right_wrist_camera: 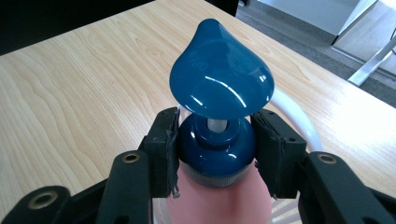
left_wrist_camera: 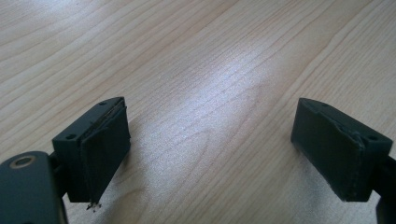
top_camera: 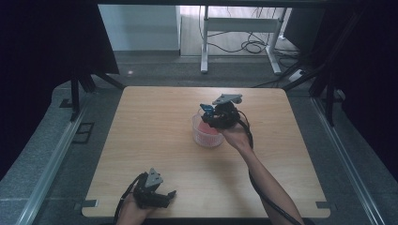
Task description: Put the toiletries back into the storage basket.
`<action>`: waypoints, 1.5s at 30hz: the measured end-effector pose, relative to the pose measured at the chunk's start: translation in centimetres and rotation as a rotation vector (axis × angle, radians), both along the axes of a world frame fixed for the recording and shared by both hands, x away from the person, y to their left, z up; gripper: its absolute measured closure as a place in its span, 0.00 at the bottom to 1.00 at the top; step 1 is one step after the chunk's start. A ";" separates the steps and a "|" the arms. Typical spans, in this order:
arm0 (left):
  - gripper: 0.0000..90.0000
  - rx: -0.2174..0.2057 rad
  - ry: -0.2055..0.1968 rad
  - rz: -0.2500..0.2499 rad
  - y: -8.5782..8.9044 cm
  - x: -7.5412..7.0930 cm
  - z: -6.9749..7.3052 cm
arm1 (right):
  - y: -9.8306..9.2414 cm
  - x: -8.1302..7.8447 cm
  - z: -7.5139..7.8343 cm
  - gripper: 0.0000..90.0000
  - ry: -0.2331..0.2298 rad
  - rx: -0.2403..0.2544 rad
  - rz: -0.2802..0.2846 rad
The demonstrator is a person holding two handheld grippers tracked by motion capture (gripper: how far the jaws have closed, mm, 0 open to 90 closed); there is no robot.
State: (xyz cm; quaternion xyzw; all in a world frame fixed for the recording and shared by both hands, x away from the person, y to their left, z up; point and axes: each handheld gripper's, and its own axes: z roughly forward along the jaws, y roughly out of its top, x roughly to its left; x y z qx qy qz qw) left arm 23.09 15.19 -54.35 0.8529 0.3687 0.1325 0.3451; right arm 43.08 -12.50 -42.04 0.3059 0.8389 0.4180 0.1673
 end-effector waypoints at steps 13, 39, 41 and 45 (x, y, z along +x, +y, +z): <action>0.13 -0.001 0.000 0.000 0.0 0.0 0.0 | -0.1 0.4 -1.4 0.58 0.021 -0.003 -0.008; 0.13 -0.001 0.000 0.000 0.0 0.0 0.0 | -0.9 0.7 -1.2 0.43 0.069 0.033 -0.025; 0.13 -0.001 0.000 0.000 0.0 0.0 0.0 | -0.9 0.7 -1.2 0.42 0.066 0.036 -0.027; 0.13 -0.001 0.000 0.000 0.0 0.0 0.0 | -1.0 0.5 -1.1 0.38 0.058 0.044 -0.031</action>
